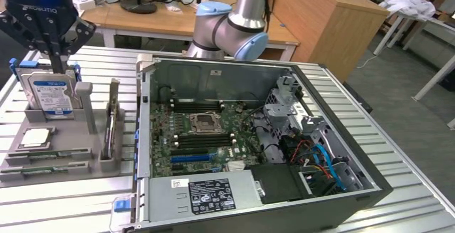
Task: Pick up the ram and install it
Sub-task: 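Reach for the ram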
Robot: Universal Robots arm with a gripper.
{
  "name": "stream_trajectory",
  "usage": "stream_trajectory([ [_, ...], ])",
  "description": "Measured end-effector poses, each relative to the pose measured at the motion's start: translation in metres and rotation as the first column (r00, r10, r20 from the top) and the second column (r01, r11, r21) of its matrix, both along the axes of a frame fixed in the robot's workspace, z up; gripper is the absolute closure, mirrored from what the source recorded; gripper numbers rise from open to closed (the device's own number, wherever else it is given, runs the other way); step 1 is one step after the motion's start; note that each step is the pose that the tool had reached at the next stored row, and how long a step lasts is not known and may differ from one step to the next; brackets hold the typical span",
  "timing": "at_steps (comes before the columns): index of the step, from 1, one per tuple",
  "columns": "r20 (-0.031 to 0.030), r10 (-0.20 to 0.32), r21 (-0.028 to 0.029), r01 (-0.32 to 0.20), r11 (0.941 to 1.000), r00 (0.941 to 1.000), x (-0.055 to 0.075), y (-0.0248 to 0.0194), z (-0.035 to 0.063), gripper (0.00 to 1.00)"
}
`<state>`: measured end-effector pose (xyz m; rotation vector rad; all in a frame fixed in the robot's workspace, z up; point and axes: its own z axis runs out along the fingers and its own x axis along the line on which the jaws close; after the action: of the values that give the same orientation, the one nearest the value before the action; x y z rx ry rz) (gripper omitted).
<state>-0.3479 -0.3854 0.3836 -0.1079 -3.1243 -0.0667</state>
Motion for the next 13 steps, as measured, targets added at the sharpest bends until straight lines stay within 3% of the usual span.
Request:
stream_trajectory([
  [13,0.0,0.002,0.0,-0.002,1.0,1.0,-0.009,0.0017,-0.0001,0.89],
])
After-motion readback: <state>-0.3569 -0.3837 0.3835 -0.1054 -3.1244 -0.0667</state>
